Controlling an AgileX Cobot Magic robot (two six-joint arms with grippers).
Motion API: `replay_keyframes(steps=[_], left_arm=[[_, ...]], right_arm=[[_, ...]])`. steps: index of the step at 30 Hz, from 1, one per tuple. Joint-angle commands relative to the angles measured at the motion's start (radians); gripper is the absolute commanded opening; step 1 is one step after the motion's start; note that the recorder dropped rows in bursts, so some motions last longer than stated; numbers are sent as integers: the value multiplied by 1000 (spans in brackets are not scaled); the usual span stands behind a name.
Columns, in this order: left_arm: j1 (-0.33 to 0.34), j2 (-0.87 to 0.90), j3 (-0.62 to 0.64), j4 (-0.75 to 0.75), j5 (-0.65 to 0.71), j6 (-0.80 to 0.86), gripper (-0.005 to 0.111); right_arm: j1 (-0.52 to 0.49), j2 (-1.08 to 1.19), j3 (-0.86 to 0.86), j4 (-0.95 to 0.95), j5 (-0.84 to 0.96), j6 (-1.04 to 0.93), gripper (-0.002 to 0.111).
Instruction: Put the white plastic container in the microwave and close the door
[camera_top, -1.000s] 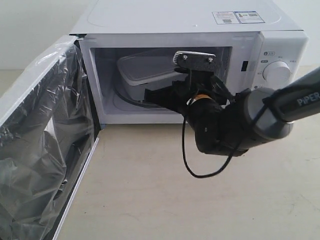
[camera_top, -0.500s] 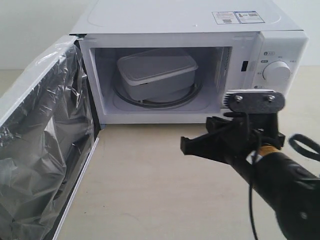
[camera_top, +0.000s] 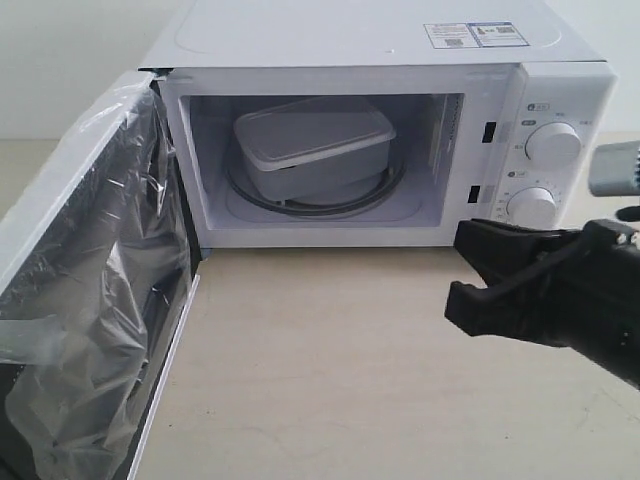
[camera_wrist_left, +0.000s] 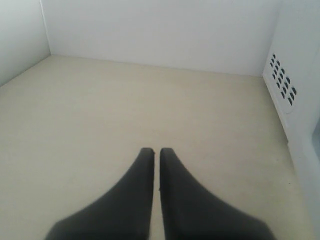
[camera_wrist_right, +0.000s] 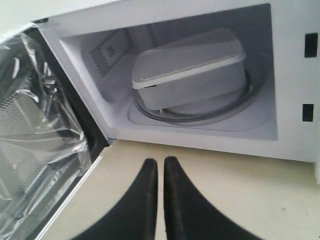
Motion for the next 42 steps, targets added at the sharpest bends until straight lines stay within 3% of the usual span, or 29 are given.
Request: replay_keyframes(steps=[1, 7, 14, 18, 23, 27, 30, 32, 34, 36, 39, 42], left_arm=[[-9, -3, 3, -2, -4, 5, 4], [-9, -3, 3, -2, -4, 5, 4], [-9, -3, 3, -2, -4, 5, 4], [-66, -3, 3, -2, -4, 5, 4], [-195, -3, 3, -2, -4, 5, 4], [-207, -3, 3, 29, -4, 5, 4], [-207, -3, 3, 181, -4, 5, 4], [-207, -3, 3, 119, -24, -7, 4], [-207, -3, 3, 47, -145, 25, 4], [-207, -3, 3, -12, -349, 18, 4], [-207, -3, 3, -20, -715, -25, 4], [-207, -3, 3, -20, -948, -105, 4]], right_arm=[[1, -137, 8, -12, 142, -58, 0], [1, -252, 8, -13, 305, -84, 0], [1, -283, 8, -13, 319, -95, 0], [1, -283, 8, -13, 336, -106, 0], [1, -283, 8, -13, 342, -106, 0], [1, -283, 8, -13, 356, -106, 0], [1, -283, 8, -13, 363, -106, 0], [1, -283, 8, -11, 364, -104, 0], [1, -283, 8, -11, 367, -107, 0], [1, -283, 8, -11, 372, -113, 0], [1, -283, 8, -11, 376, -125, 0], [1, -283, 8, -11, 376, -128, 0]])
